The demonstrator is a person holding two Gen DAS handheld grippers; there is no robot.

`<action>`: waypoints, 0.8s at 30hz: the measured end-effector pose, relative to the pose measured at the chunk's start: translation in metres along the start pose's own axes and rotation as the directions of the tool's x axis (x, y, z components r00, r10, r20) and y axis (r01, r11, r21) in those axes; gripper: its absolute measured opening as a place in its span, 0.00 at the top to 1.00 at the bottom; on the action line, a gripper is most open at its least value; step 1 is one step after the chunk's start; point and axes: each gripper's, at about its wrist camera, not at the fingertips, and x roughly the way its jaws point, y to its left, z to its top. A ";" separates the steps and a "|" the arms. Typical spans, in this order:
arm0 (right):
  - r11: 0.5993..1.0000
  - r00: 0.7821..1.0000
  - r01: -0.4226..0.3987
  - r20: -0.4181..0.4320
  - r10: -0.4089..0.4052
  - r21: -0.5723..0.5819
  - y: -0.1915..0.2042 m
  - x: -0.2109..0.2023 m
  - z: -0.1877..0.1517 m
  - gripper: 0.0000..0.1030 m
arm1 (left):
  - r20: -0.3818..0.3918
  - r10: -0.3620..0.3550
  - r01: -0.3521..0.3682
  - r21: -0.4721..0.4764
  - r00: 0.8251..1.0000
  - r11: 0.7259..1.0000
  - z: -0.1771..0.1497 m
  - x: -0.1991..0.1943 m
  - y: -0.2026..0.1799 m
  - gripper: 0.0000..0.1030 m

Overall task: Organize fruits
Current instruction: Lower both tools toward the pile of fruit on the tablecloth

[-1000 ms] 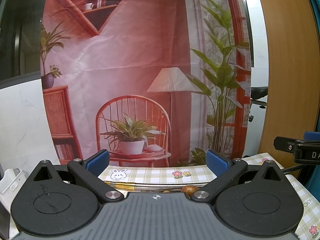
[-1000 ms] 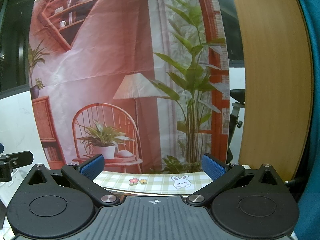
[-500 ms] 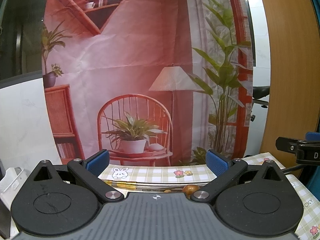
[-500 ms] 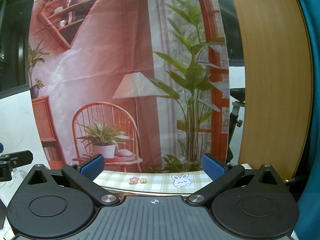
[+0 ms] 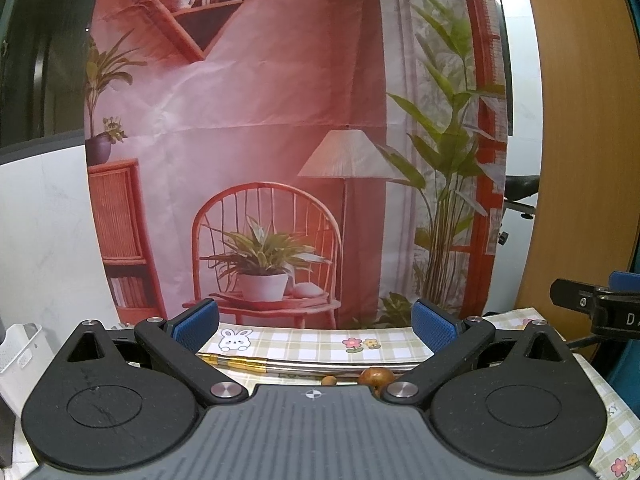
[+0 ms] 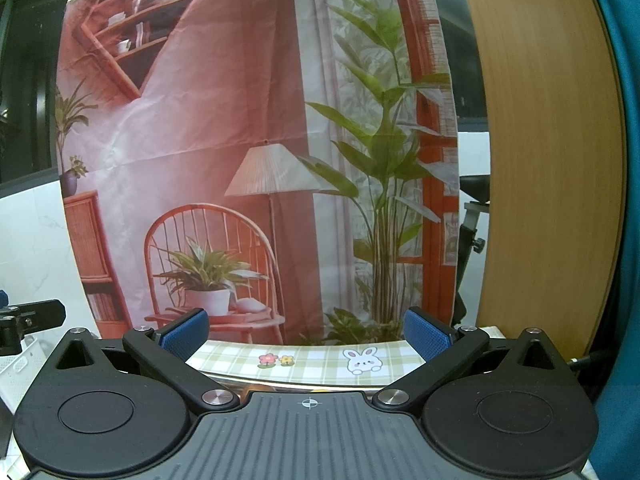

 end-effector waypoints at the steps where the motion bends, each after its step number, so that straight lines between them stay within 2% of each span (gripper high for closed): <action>1: 1.000 1.000 0.000 0.000 0.000 0.000 0.000 0.000 0.000 0.00 | 0.000 0.001 -0.001 0.002 1.000 1.000 0.000 0.000 0.000 0.00; 15: 1.000 1.000 0.002 -0.009 -0.002 0.002 -0.002 0.002 -0.003 0.00 | -0.011 -0.032 0.032 -0.016 0.999 0.999 -0.003 0.004 0.004 0.00; 24: 1.000 0.999 -0.004 -0.043 0.004 0.004 -0.006 0.019 -0.017 0.00 | -0.050 -0.057 0.054 -0.067 0.997 0.996 -0.019 0.029 0.011 0.00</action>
